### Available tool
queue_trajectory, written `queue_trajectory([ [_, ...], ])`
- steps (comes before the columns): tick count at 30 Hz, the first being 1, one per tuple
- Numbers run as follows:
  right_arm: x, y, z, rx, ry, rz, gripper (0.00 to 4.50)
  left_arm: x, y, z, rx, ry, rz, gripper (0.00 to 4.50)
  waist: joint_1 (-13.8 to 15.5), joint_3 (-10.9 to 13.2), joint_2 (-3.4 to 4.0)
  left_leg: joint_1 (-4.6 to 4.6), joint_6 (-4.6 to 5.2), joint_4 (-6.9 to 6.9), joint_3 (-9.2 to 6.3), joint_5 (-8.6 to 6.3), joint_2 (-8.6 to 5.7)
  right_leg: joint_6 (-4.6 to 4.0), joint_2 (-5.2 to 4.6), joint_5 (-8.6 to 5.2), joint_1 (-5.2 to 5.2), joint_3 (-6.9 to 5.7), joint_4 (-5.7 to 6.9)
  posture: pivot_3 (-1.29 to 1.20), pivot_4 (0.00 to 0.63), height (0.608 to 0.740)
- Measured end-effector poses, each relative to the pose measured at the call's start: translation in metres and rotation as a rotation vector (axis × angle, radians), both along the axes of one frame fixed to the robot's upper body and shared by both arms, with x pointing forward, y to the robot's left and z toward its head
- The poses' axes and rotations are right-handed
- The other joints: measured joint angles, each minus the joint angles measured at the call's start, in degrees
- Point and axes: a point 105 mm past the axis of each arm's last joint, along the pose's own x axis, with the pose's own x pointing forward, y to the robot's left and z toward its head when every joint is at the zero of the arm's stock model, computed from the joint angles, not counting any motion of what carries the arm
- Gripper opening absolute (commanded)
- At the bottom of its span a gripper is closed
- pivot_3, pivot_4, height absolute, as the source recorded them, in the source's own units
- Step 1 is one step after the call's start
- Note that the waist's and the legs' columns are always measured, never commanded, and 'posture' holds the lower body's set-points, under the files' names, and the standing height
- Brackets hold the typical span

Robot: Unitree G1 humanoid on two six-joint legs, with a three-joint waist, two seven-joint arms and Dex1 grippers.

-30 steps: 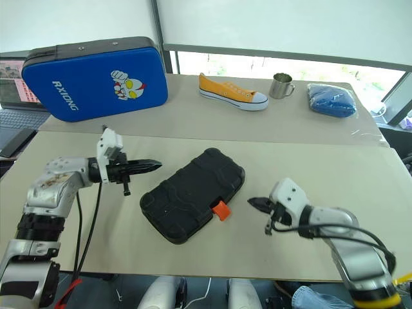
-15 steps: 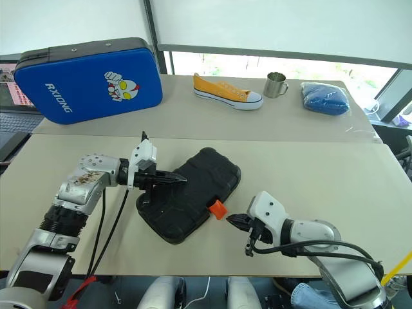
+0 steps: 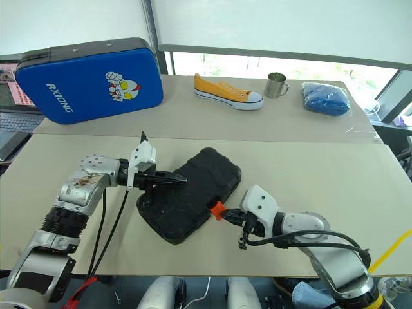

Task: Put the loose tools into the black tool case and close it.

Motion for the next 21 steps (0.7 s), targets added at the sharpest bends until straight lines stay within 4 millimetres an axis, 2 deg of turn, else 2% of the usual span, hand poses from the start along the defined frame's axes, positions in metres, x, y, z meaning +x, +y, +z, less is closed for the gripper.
queue_trajectory([
  [8, 0.010, 0.004, 0.002, 0.018, -0.039, -0.004, 0.00, 0.003, 0.002, 0.000, -0.004, -0.003, 0.007, 0.02, -0.1, 0.0, 0.01, 0.03, 0.00, 0.00, 0.00, 0.00, 0.02, 0.00, 0.02, 0.00, 0.01, 0.00, 0.03, 0.00, 0.150, 0.740],
  [17, 0.012, 0.007, 0.004, 0.047, -0.045, -0.009, 0.00, 0.004, 0.002, -0.002, 0.003, -0.014, 0.007, 0.02, -0.3, 0.0, 0.03, 0.09, 0.00, 0.00, 0.01, 0.00, 0.08, -0.02, 0.10, 0.01, 0.02, 0.05, 0.06, 0.00, 0.150, 0.740],
  [21, 0.011, 0.008, -0.001, 0.025, -0.032, -0.001, 0.00, 0.004, 0.001, -0.003, -0.001, -0.010, 0.007, 0.02, -0.2, 0.0, 0.04, 0.12, 0.00, 0.00, 0.01, 0.00, 0.08, -0.02, 0.10, 0.01, 0.05, 0.05, 0.06, 0.00, 0.150, 0.740],
])
